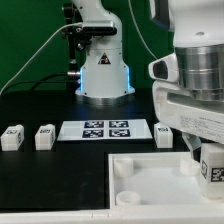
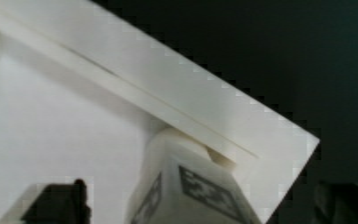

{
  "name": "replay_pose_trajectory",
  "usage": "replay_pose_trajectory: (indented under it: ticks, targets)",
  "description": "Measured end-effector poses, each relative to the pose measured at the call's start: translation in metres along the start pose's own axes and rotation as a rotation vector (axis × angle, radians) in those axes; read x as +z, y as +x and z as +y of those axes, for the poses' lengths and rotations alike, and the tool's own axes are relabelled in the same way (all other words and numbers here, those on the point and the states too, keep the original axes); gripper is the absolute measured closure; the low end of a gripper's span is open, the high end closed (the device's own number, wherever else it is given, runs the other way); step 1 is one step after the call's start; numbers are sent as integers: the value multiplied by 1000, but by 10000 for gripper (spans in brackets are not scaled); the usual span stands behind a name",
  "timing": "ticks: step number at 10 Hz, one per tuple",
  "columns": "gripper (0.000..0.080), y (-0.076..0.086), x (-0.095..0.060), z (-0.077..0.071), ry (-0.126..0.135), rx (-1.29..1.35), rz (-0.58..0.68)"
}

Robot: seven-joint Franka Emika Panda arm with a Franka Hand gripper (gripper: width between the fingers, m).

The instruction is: Assemble one leg

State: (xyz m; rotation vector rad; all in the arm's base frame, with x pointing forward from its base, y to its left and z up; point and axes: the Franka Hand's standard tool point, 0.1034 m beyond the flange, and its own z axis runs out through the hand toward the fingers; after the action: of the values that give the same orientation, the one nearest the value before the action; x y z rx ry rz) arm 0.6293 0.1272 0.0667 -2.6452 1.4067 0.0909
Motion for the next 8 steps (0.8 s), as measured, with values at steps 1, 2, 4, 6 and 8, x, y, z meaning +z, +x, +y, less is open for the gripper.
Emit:
replay_pose_trajectory:
  ticks: [1, 2, 4, 6, 8]
  targets:
    - [155, 0, 0, 0, 0, -58, 0]
    - [155, 1, 0, 0, -1, -170, 0]
    - [150, 11, -7, -3, -29, -498, 37]
    - [150, 11, -11, -9, -50, -760, 64]
    - [150, 14, -12, -12, -54, -958, 82]
